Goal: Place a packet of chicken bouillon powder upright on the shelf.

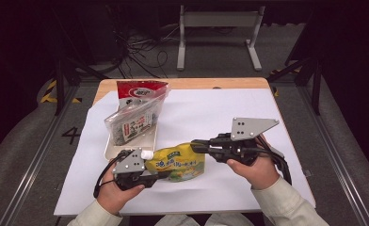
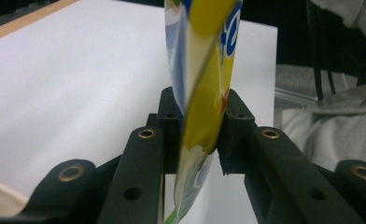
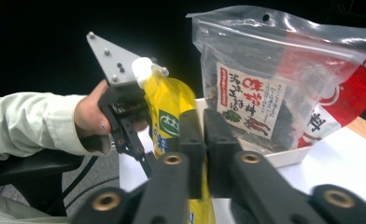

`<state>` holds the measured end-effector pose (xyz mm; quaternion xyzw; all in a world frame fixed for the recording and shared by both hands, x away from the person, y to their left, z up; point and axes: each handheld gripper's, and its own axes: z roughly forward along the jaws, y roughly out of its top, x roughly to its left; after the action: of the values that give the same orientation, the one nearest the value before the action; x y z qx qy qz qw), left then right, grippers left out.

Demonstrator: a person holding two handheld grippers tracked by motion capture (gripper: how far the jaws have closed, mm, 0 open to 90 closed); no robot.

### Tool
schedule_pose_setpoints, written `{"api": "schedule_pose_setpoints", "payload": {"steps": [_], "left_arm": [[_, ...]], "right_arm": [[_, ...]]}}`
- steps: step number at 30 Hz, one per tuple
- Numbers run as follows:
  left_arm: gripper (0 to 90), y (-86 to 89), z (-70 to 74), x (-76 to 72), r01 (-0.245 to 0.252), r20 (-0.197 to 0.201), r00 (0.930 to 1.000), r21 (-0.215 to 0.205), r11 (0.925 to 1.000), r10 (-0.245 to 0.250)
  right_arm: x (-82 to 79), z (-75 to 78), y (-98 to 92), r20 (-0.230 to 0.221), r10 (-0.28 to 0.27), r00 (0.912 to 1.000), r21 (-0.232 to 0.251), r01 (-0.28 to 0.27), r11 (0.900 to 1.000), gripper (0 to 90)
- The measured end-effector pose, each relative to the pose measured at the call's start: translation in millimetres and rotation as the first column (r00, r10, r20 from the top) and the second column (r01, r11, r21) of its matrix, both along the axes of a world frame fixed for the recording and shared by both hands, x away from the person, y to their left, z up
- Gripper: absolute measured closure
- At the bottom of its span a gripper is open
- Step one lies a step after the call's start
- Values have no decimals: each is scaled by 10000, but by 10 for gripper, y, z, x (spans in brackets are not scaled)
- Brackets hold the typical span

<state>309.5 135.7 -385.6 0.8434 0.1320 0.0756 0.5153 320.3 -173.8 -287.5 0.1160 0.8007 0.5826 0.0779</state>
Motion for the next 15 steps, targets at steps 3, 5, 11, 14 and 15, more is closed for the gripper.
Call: {"api": "schedule_pose_setpoints", "payload": {"steps": [3, 5, 11, 14, 15], "left_arm": [[745, 49, 75, 3, 166, -63, 9998, 151, 9997, -165], [745, 93, 175, -11, 127, 141, 9998, 419, 9990, -133], [746, 219, 344, 8, 173, 193, 9996, 825, 9964, -190], [746, 298, 388, 17, -52, 139, 9999, 679, 9977, 42], [746, 318, 399, 19, -110, 162, 9998, 626, 9980, 100]], "right_arm": [[-13, -1, -52, 159, -137, 9998, 124, 135, 9998, 772], [-19, 3, -102, 167, -197, 9997, 257, 192, 9995, 755], [-37, -52, -247, 72, -461, 9989, 260, 459, 9986, 746], [-36, -101, -324, -43, -670, 9977, 263, 671, 9974, 747], [-33, -119, -359, -56, -754, 9971, 262, 755, 9968, 747]]}}
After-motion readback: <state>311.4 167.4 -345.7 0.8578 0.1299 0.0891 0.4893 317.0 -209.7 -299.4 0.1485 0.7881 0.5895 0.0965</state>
